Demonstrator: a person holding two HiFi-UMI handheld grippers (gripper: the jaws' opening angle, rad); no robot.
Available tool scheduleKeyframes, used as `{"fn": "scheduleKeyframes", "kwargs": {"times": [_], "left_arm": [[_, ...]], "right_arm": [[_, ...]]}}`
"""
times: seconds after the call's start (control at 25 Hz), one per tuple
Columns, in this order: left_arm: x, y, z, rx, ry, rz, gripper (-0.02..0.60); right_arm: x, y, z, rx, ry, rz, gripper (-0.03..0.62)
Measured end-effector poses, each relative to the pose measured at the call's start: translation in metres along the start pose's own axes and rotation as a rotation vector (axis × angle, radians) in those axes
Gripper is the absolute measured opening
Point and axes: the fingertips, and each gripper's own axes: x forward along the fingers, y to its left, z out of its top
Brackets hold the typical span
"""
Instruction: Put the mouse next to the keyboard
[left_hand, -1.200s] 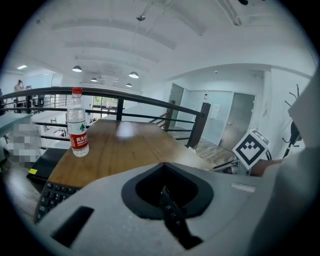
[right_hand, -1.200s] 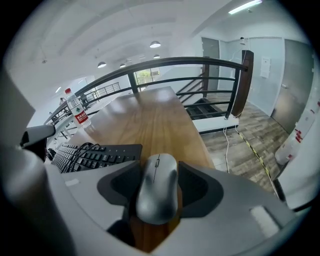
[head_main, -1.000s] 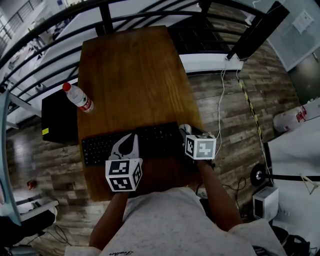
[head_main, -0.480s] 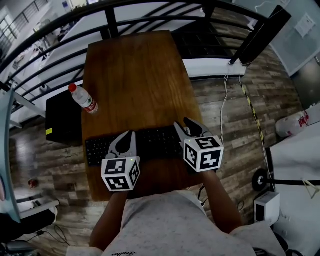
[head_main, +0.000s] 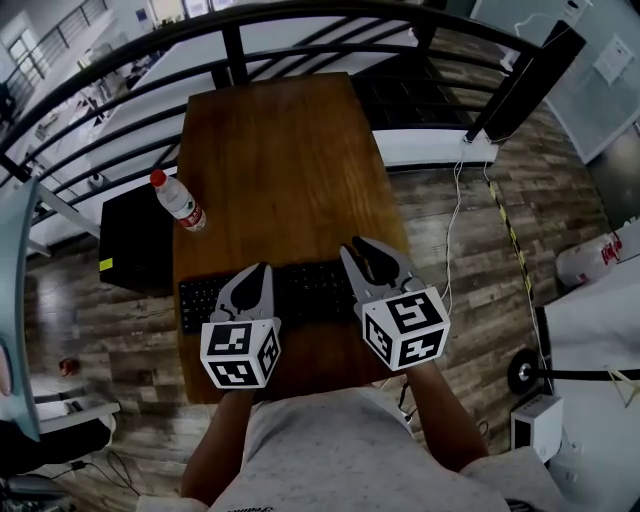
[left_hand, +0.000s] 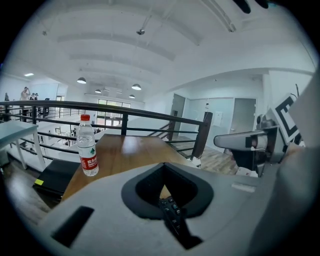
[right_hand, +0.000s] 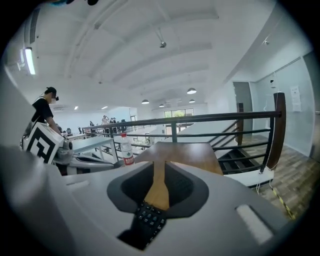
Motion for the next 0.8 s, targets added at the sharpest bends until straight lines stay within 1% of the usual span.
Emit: {"fn": "scheduleKeyframes", "kwargs": {"times": [0.16, 0.8], "left_arm": [[-0.0038, 0.0014, 0.0011, 0.003, -0.008, 0.006, -0.006], [-0.0048, -0.0008, 0.0009, 0.009, -0.01, -0.002, -0.005]], "right_arm": [[-0.0036, 0.006, 0.0021, -0.019, -0.025, 0.005, 0.011], [-0.0062, 0.0087, -0.0047, -0.006, -0.021, 0.014, 0.009]]}}
